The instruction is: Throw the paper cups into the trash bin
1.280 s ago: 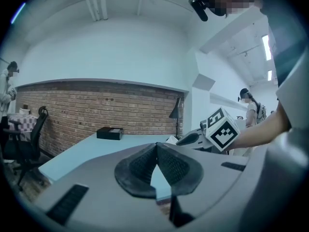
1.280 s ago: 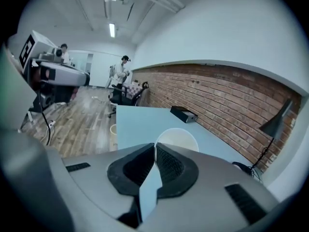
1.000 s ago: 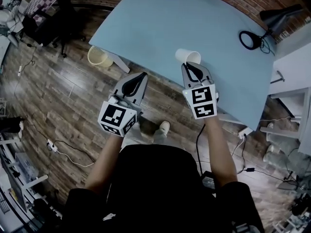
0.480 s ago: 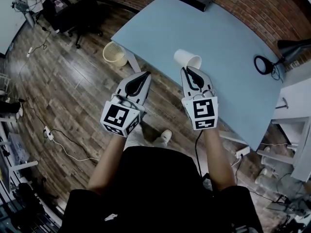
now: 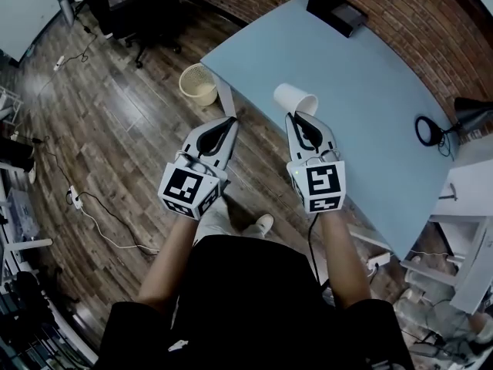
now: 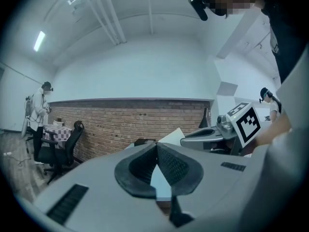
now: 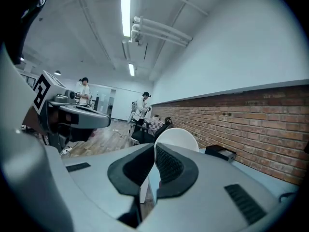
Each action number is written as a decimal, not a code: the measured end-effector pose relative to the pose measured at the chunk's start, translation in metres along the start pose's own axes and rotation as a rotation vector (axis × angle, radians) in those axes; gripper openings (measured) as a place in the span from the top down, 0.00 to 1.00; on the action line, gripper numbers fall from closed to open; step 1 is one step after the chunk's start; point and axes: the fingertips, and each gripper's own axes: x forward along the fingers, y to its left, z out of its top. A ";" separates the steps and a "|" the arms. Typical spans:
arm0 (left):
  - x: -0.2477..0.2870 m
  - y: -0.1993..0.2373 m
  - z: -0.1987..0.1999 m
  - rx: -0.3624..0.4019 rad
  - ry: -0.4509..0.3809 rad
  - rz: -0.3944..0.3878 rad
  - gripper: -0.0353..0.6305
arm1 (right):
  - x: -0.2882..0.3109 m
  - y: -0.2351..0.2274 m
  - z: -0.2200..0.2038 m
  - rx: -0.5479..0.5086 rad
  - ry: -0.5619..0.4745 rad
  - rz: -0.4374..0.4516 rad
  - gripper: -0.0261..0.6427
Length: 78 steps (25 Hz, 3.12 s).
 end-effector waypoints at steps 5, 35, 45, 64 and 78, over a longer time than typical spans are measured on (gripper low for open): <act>-0.010 0.023 0.003 -0.016 -0.013 0.022 0.93 | 0.020 0.022 0.012 -0.015 -0.007 0.042 0.94; -0.010 0.228 -0.001 -0.076 -0.012 0.112 0.93 | 0.211 0.099 0.066 0.031 -0.028 0.182 0.94; -0.018 0.305 0.004 -0.086 -0.015 0.130 0.93 | 0.274 0.119 0.093 0.031 -0.027 0.175 0.94; -0.040 0.387 -0.002 -0.133 -0.031 0.151 0.93 | 0.350 0.177 0.124 0.023 -0.030 0.211 0.94; -0.033 0.438 -0.003 -0.133 -0.027 0.224 0.93 | 0.409 0.186 0.139 0.026 -0.061 0.278 0.94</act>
